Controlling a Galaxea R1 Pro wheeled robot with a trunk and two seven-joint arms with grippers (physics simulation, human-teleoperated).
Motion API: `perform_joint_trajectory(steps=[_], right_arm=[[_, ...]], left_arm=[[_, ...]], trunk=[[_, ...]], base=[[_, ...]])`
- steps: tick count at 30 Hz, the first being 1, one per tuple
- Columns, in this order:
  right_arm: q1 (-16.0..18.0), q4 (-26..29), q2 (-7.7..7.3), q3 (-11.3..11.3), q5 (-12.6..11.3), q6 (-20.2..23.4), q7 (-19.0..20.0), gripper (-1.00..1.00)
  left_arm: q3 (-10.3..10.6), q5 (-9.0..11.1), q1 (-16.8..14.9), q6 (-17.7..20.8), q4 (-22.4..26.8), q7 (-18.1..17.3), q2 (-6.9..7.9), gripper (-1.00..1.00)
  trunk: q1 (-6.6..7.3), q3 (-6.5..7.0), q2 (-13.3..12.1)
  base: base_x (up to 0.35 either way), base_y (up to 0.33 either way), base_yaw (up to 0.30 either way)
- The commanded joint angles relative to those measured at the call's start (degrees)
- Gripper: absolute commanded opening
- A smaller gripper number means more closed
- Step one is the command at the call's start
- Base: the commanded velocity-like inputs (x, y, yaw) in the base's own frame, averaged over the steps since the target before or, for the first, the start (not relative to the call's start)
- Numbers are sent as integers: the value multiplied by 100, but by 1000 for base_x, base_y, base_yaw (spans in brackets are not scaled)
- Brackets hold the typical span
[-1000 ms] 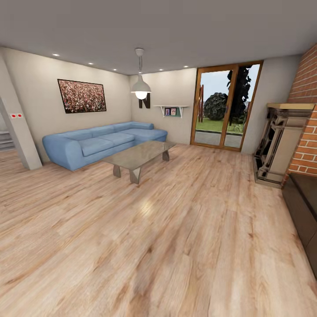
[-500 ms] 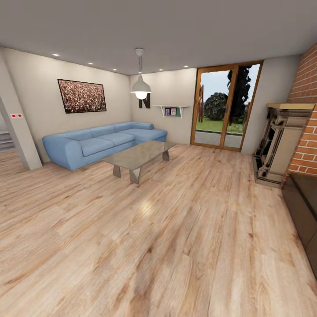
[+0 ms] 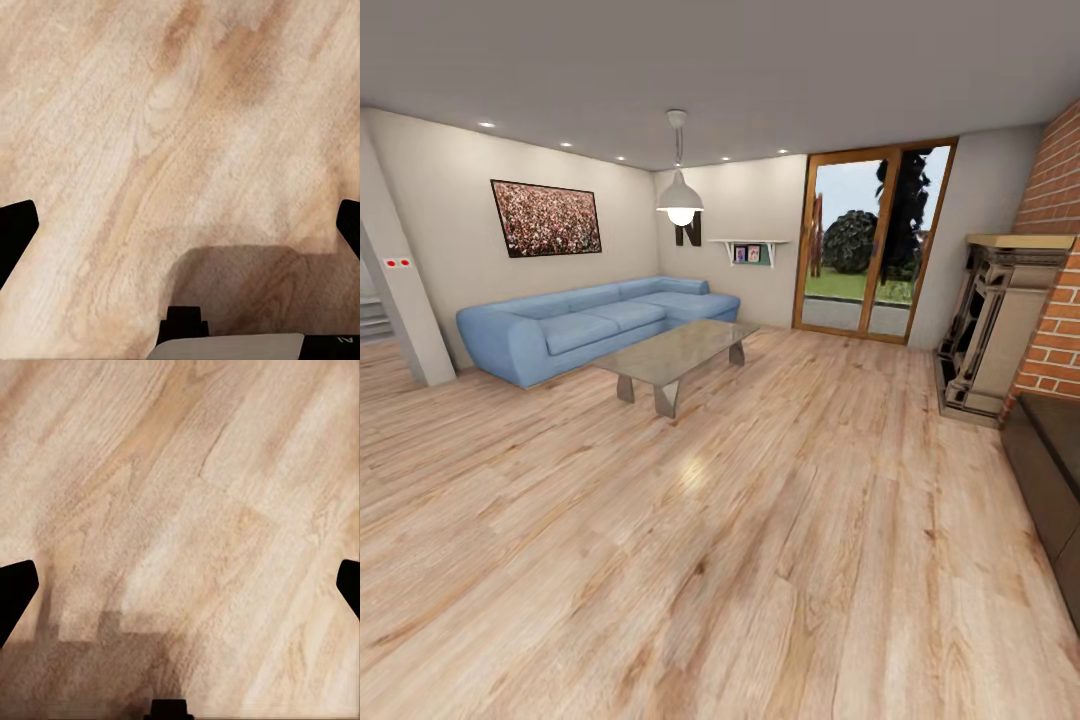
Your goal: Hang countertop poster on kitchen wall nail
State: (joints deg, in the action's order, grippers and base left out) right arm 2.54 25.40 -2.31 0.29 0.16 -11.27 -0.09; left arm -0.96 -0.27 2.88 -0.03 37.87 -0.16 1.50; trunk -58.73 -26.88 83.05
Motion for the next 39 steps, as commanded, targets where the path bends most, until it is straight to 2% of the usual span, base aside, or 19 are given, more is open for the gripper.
perform_joint_trajectory(steps=[1, 7, 23, 35, 39], right_arm=[[2, -25, -6, 1, 2, -17, -1, 100], [1, -113, -15, 4, 0, -22, 0, 100], [0, -130, -20, -10, -7, -24, -6, 100], [0, -129, -24, -11, -7, -29, -9, 100], [0, -127, -24, -11, -7, -32, -11, 100]], left_arm=[[-10, -2, 2, 1, 6, -2, 2, 100], [-11, 1, 2, 3, -14, -3, 5, 100], [-10, -8, 2, -2, -25, -10, 8, 100], [-10, -8, 2, 3, -26, -10, 8, 100], [-10, -8, 2, 3, -26, -10, 8, 100]], trunk=[[0, -5, 3], [0, -5, 3], [0, -5, 3], [0, -5, 3], [0, -5, 3]], base=[[0, 0, 0], [0, 0, -87], [-8, 0, -258], [-194, 0, -267], [-314, 0, -110]])
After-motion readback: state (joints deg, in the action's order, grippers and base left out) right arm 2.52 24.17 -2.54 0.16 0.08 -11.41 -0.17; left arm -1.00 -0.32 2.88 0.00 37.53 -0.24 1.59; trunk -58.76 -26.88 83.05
